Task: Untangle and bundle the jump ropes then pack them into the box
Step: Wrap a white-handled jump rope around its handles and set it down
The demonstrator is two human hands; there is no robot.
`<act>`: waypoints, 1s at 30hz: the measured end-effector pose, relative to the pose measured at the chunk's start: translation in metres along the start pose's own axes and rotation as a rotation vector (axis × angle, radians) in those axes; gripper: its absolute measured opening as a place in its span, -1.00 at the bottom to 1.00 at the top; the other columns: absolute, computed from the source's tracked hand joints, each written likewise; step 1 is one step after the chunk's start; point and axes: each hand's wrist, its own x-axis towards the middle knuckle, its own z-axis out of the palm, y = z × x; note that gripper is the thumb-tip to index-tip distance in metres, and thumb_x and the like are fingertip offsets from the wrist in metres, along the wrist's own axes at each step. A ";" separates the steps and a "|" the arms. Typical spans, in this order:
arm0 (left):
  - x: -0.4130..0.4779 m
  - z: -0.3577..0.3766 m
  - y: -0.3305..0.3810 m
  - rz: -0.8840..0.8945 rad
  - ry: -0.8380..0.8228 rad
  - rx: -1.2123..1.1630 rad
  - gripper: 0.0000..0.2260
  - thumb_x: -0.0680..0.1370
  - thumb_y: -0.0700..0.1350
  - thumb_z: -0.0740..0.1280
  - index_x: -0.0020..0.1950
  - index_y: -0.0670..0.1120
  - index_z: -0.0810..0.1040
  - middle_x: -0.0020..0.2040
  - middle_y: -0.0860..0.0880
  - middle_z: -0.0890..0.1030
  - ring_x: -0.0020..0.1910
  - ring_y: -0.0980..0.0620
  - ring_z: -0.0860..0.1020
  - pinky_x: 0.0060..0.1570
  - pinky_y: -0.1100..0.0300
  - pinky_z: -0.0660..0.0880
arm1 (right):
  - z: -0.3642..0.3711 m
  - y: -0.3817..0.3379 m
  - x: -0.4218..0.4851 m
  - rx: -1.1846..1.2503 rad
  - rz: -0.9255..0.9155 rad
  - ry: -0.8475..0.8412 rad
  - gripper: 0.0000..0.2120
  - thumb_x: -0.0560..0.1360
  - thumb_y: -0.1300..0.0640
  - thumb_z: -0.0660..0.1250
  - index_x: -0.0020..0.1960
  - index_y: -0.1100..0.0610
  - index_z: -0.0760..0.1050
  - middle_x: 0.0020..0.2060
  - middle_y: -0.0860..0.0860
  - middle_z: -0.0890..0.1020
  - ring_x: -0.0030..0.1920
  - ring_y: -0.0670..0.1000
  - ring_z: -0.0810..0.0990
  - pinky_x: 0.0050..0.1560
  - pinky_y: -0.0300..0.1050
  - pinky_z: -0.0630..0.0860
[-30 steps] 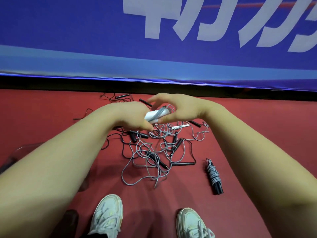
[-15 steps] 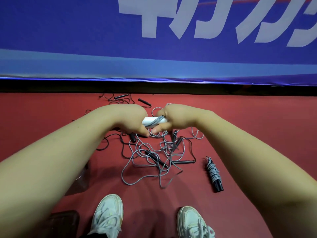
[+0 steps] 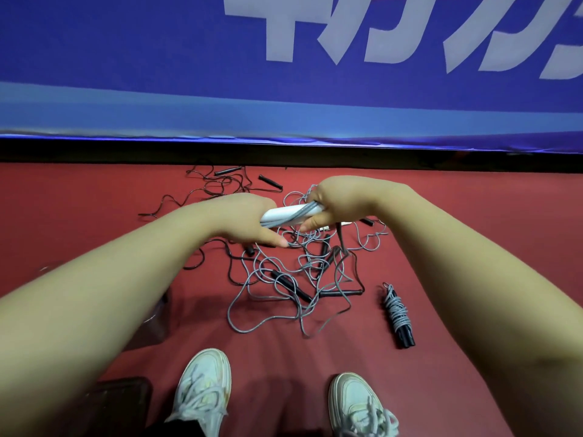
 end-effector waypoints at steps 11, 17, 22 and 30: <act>-0.004 0.008 -0.005 0.054 0.112 -0.176 -0.76 0.53 0.12 0.32 -0.02 -0.05 0.47 -0.25 0.01 0.53 -0.28 0.01 0.46 -0.26 0.16 0.34 | 0.000 0.013 -0.009 0.399 -0.092 0.119 -0.86 0.46 -0.06 0.37 -0.10 -0.11 0.40 -0.34 -0.12 0.48 -0.41 -0.17 0.40 -0.38 -0.33 0.33; -0.016 0.006 -0.011 0.023 0.071 -0.500 -0.79 0.55 0.02 0.32 -0.10 -0.12 0.44 -0.38 -0.06 0.47 -0.56 0.08 0.33 -0.56 0.28 0.30 | -0.008 0.030 -0.023 0.472 -0.079 0.283 -0.80 0.57 0.04 0.23 -0.21 -0.07 0.51 -0.40 -0.08 0.41 -0.44 -0.17 0.34 -0.41 -0.39 0.26; -0.026 -0.010 -0.008 0.022 -0.081 -0.707 -0.81 0.59 -0.03 0.24 -0.17 -0.06 0.35 -0.47 0.06 0.35 -0.56 0.12 0.18 -0.55 0.33 0.16 | -0.014 0.019 -0.013 0.364 -0.044 0.617 -0.75 0.60 0.04 0.18 -0.26 -0.05 0.39 -0.42 -0.18 0.42 -0.36 -0.28 0.42 -0.25 -0.34 0.28; -0.033 -0.025 -0.012 -0.064 -0.173 -0.655 -0.78 0.59 0.01 0.22 -0.17 -0.09 0.36 -0.49 0.06 0.27 -0.59 0.15 0.13 -0.59 0.35 0.11 | -0.028 0.006 -0.022 0.342 -0.093 0.526 -0.68 0.59 -0.02 0.19 -0.34 -0.05 0.40 -0.43 -0.10 0.44 -0.40 -0.11 0.37 -0.27 -0.19 0.31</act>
